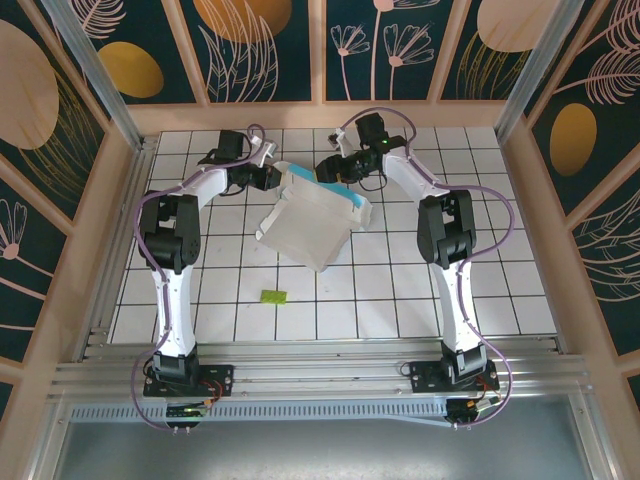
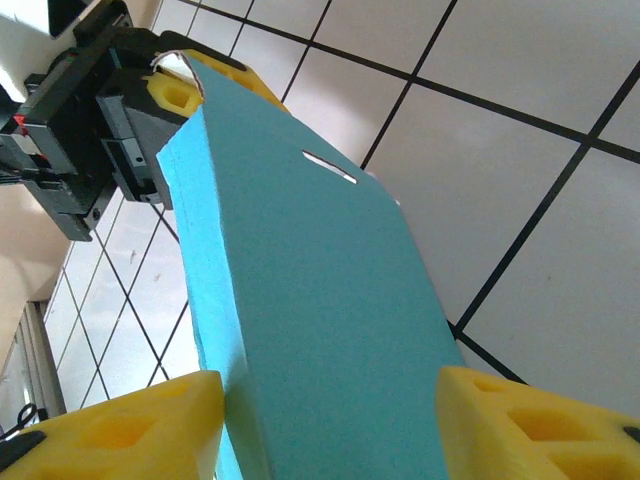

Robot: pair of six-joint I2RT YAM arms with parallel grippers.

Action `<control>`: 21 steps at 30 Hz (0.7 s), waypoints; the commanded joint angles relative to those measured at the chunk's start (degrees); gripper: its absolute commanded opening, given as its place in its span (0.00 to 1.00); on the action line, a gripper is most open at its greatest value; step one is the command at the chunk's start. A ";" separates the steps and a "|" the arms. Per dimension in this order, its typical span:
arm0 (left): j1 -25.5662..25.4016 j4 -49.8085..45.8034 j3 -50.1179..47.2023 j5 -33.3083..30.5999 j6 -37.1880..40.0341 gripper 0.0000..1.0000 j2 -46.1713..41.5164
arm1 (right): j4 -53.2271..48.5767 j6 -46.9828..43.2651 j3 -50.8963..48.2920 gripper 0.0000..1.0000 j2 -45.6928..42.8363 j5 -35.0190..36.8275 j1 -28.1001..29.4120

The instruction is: Fold the paper box

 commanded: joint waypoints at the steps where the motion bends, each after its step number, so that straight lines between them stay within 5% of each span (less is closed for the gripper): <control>1: -0.66 -1.51 2.47 1.45 -2.86 0.11 -3.70 | -1.81 -1.32 -0.66 0.57 -0.19 3.87 0.87; 21: -3.21 -7.26 4.69 -0.86 -6.79 0.20 -5.41 | -0.92 -1.50 0.26 0.54 -0.30 10.00 1.56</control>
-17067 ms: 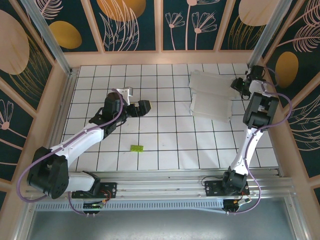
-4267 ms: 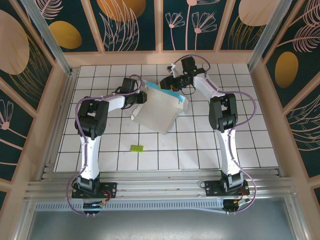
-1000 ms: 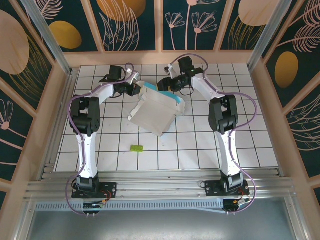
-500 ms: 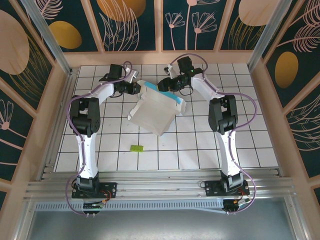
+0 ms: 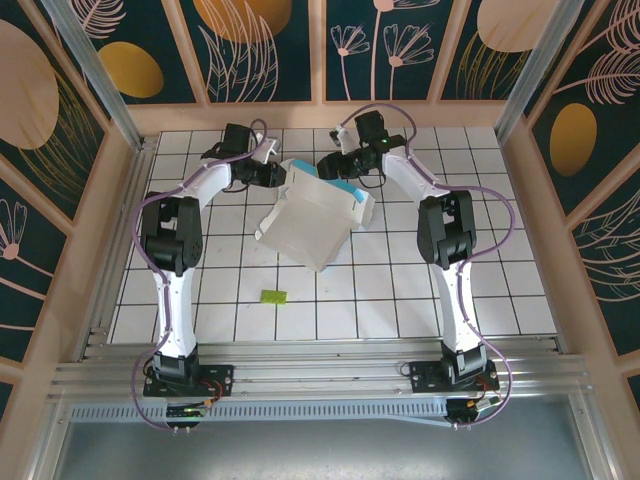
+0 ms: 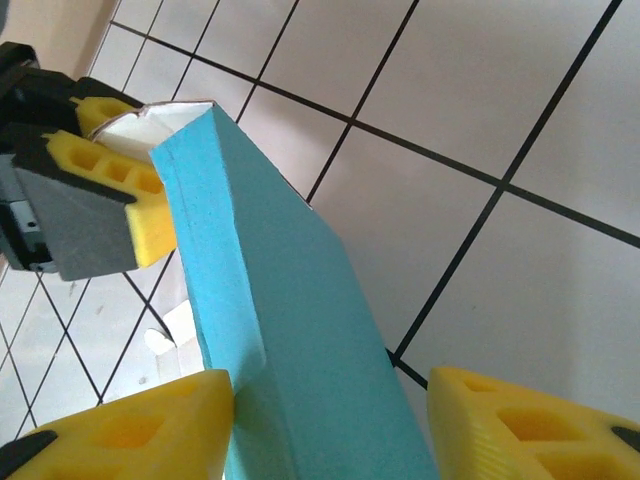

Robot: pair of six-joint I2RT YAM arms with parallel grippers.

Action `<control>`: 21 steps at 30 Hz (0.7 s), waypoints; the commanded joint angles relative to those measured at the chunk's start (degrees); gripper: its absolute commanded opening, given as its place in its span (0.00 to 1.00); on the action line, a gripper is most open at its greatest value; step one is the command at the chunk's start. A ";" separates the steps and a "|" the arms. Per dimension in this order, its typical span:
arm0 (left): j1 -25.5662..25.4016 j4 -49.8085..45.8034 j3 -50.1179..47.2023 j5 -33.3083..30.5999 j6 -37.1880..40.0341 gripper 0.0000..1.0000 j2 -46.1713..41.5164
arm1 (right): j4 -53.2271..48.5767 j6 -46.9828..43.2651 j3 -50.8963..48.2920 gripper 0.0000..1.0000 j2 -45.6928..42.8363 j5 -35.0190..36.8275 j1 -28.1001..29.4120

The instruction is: Fold the paper box

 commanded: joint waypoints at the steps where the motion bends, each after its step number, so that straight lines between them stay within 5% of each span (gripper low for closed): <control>1: -1.25 1.32 0.42 2.14 -2.56 0.20 -3.96 | -3.27 -1.12 0.06 0.54 0.03 2.90 1.33; 21: -2.15 4.29 1.83 1.43 -6.73 0.21 -1.27 | -1.07 -0.39 -1.71 0.56 -0.83 4.74 0.08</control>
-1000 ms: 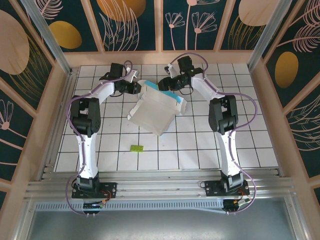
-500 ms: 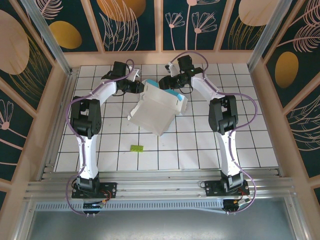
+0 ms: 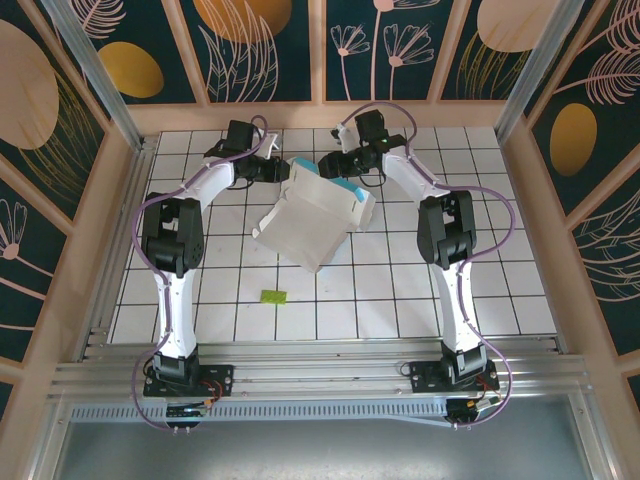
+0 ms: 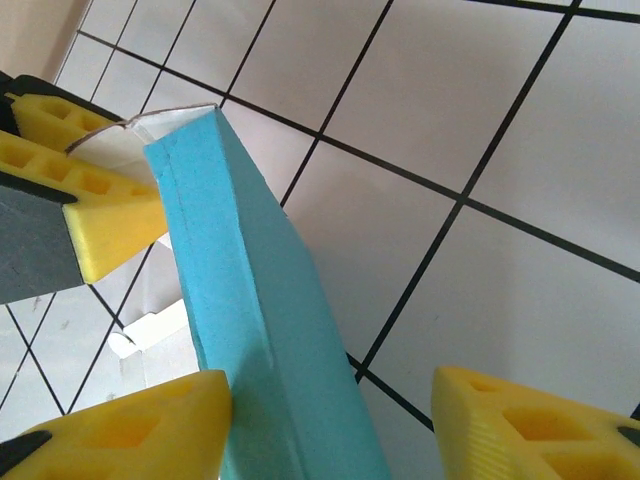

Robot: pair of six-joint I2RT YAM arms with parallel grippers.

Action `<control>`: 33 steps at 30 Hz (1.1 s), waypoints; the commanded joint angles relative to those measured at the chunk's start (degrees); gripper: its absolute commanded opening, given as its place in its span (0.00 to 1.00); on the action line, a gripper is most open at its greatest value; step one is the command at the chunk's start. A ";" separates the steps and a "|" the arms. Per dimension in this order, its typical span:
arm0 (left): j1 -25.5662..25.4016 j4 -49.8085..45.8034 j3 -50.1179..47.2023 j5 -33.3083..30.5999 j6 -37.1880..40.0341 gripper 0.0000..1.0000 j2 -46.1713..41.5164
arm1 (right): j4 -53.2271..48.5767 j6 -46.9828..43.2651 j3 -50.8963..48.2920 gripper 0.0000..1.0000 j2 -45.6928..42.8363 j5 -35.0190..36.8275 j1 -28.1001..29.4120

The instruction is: Fold the paper box

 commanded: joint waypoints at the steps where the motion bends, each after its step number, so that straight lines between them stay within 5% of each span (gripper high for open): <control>1: -1.25 2.41 0.80 2.83 -0.04 0.21 -1.25 | -1.90 0.15 -1.81 0.56 -0.74 1.12 -0.04; 21: -2.93 0.90 2.04 1.62 0.50 0.25 0.80 | 3.92 2.56 -7.52 0.55 -2.06 -2.83 -2.80; 26: -2.92 4.66 -3.86 -2.14 0.41 0.31 -3.42 | 7.38 -0.22 -12.09 0.68 -5.58 0.66 -2.88; 33: -2.95 7.49 -10.34 -4.33 0.38 0.36 -9.22 | 6.28 -11.30 -15.55 0.96 -5.60 17.18 -2.83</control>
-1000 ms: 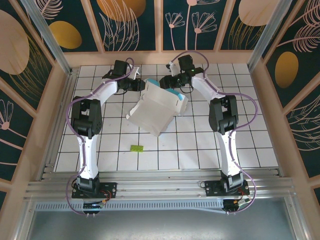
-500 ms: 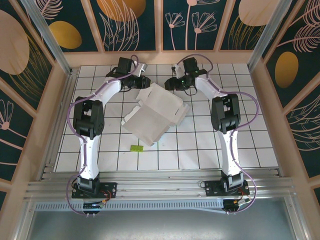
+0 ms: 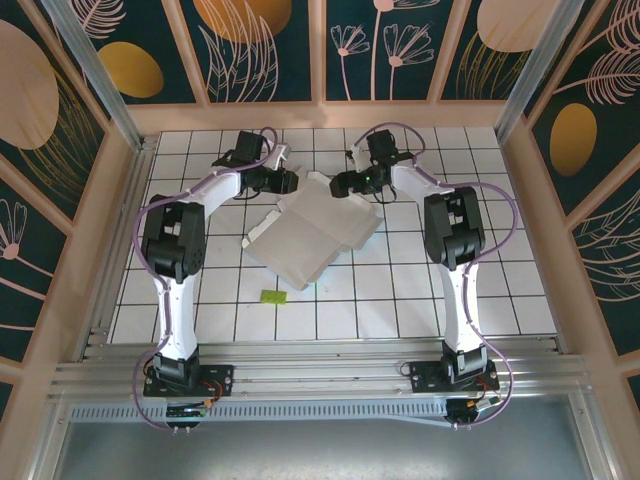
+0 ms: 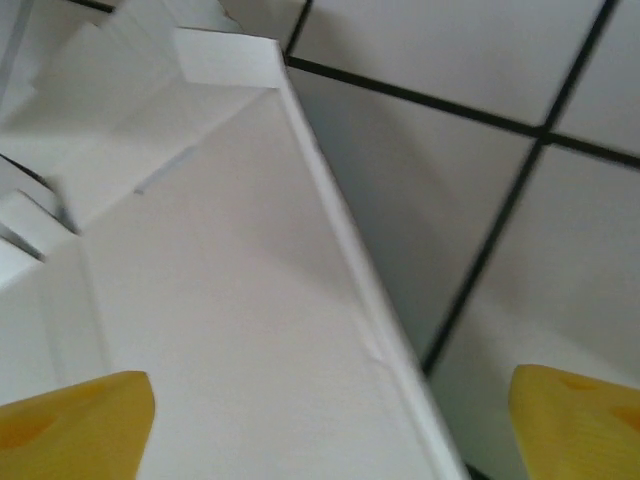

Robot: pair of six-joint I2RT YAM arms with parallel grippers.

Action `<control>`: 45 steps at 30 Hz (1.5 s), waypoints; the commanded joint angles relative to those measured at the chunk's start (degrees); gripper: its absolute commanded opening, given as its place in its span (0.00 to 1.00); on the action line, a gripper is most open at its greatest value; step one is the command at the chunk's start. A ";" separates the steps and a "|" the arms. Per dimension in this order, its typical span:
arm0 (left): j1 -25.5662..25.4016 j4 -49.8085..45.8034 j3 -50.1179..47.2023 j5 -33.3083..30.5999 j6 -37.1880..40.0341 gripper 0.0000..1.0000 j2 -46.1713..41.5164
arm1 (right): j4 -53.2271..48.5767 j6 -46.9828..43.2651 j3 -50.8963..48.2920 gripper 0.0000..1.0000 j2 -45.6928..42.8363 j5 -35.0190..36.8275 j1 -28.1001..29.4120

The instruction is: Fold the paper box

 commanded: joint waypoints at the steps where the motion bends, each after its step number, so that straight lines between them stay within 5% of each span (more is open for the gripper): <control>1: -0.17 3.45 -2.49 -1.03 -0.21 0.36 -5.71 | -0.21 -7.46 0.11 0.96 -1.71 9.38 0.08; 8: -0.21 6.37 -7.99 -0.35 -2.97 0.39 -9.76 | -8.89 -10.06 10.47 0.84 6.68 5.70 0.08; 20: -0.08 7.86 -12.00 -1.83 -4.97 0.43 -12.31 | -12.34 -10.91 13.63 0.32 9.63 1.98 0.26; 24: -0.12 6.72 -11.21 -5.72 -4.73 0.43 -11.96 | -12.20 -12.59 12.75 0.16 6.78 8.28 1.39; 29: 0.44 5.15 -9.74 -12.32 -2.38 0.45 -11.27 | -7.89 -20.01 7.36 0.14 -0.50 24.48 5.30; 32: 1.42 4.91 -8.74 -10.43 -1.27 0.48 -10.14 | -2.81 -25.63 2.11 0.12 -4.92 32.54 7.84; 45: 4.07 -2.93 6.32 2.46 13.46 0.54 3.78 | 4.29 -33.31 -5.48 0.09 -10.09 39.89 12.13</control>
